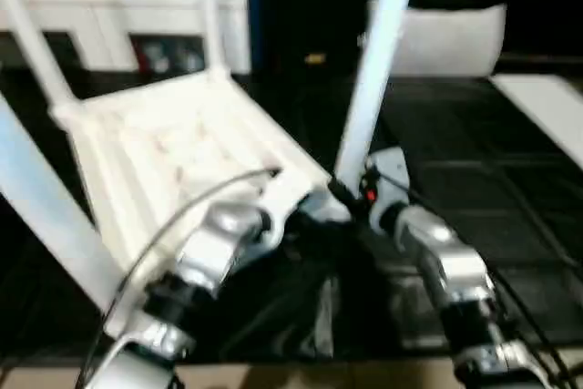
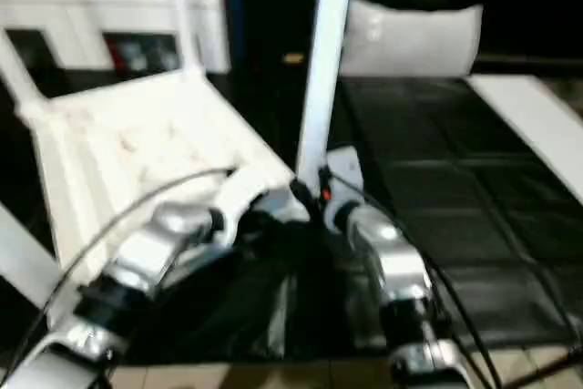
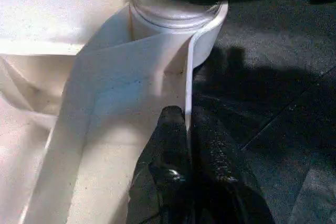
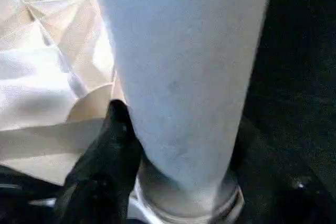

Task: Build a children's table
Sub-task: Rotate leg to tighten

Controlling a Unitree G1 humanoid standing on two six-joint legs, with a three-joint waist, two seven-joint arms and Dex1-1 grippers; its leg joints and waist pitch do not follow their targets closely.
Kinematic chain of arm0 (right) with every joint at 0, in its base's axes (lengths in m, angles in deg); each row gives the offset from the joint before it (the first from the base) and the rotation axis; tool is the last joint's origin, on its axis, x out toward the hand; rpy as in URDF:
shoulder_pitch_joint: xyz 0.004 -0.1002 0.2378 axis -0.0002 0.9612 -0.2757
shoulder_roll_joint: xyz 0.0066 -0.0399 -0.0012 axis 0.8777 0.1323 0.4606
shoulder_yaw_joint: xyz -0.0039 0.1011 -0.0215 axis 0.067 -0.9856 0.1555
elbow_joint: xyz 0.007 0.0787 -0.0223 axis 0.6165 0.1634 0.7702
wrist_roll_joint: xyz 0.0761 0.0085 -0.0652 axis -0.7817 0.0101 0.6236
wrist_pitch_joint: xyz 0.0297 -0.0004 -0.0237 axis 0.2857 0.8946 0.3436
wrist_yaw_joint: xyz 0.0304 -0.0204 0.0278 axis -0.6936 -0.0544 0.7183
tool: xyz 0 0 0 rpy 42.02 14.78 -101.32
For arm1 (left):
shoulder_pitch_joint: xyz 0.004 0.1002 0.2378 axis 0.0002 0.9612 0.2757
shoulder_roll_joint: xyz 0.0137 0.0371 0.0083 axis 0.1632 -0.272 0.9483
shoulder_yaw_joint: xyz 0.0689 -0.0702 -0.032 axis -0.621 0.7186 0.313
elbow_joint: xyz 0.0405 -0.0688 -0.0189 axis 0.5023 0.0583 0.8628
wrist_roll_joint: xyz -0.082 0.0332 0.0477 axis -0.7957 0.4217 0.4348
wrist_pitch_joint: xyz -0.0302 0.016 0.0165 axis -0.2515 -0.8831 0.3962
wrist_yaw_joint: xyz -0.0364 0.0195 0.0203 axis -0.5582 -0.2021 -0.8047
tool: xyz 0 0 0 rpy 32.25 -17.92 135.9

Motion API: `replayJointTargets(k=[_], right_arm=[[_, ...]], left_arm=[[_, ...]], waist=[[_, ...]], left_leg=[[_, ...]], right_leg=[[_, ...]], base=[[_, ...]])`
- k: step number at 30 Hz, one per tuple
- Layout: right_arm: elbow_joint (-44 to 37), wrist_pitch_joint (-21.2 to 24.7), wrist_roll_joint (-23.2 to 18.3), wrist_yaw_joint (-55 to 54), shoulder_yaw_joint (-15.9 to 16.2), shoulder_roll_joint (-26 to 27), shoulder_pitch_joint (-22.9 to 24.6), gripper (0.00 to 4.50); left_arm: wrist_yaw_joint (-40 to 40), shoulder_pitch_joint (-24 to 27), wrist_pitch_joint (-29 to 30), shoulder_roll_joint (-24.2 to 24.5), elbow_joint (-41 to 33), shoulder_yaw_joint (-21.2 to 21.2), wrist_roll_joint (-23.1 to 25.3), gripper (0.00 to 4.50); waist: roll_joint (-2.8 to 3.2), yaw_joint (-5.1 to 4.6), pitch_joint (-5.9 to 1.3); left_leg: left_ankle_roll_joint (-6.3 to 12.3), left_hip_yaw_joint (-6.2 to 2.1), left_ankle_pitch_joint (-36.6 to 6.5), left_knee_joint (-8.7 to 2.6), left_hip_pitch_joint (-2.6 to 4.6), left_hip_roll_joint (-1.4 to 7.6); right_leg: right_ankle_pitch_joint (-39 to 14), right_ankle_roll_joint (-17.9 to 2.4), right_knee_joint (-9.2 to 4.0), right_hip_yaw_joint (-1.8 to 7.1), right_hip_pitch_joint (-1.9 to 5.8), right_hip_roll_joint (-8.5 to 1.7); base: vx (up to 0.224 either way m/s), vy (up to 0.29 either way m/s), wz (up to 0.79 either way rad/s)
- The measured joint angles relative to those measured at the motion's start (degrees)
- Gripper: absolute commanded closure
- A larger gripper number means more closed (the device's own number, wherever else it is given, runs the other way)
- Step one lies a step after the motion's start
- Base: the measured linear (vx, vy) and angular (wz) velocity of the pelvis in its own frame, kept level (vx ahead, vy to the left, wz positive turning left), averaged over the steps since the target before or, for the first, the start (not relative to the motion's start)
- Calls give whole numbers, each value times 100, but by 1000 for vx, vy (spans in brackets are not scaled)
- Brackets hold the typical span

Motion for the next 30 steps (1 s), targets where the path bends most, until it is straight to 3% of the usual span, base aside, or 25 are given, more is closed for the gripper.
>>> replayJointTargets(k=[2,6,8,12,15,18,24,30], right_arm=[[-54,32,-30,92,-33,-88,51,138],[-224,74,-279,779,-7,-564,139,97],[-261,76,-329,1077,-3,-710,117,76],[-217,20,-449,1945,42,-1176,54,51],[-222,-66,-527,2577,123,-1559,86,15],[-243,-145,-581,3212,190,-1990,199,15],[-296,-331,-763,4545,506,-2315,243,15],[-295,-542,-826,5010,665,-2341,242,73]], left_arm=[[145,0,-93,67,-31,-67,0,450],[485,112,-340,283,-246,-237,-33,450],[624,115,-431,367,-291,-250,-75,450],[968,121,-675,669,-384,-250,-177,450],[1254,151,-856,900,-382,-259,-219,450],[1697,225,-1126,1182,-382,-301,-320,450],[2422,246,-1567,1617,-309,-441,-390,450],[3058,238,-1823,1850,-348,-611,-451,450]], waist=[[18,11,-11],[22,70,-15],[15,119,-20],[20,212,-23],[14,266,-20],[12,336,-19],[-34,359,-15],[-76,428,-19]], left_leg=[[-17,-17,12,-24,-11,32],[-7,28,7,-8,-20,12],[5,40,5,-16,-47,-8],[44,40,16,20,-157,-3],[42,57,17,30,-162,6],[27,64,26,50,-150,15],[-16,68,19,64,-108,26],[-15,66,38,67,-104,32]], right_leg=[[5,-1,-25,2,-1,11],[136,-17,-3,113,-15,7],[120,-31,55,165,-74,6],[68,-76,165,168,-203,5],[53,-90,199,160,-220,7],[34,-58,218,160,-211,9],[34,-56,216,164,-152,7],[36,-55,218,177,-137,5]], base=[[84,7,-7],[63,10,7],[65,4,6],[0,0,0],[0,0,0],[0,0,0],[0,0,0],[0,0,0]])
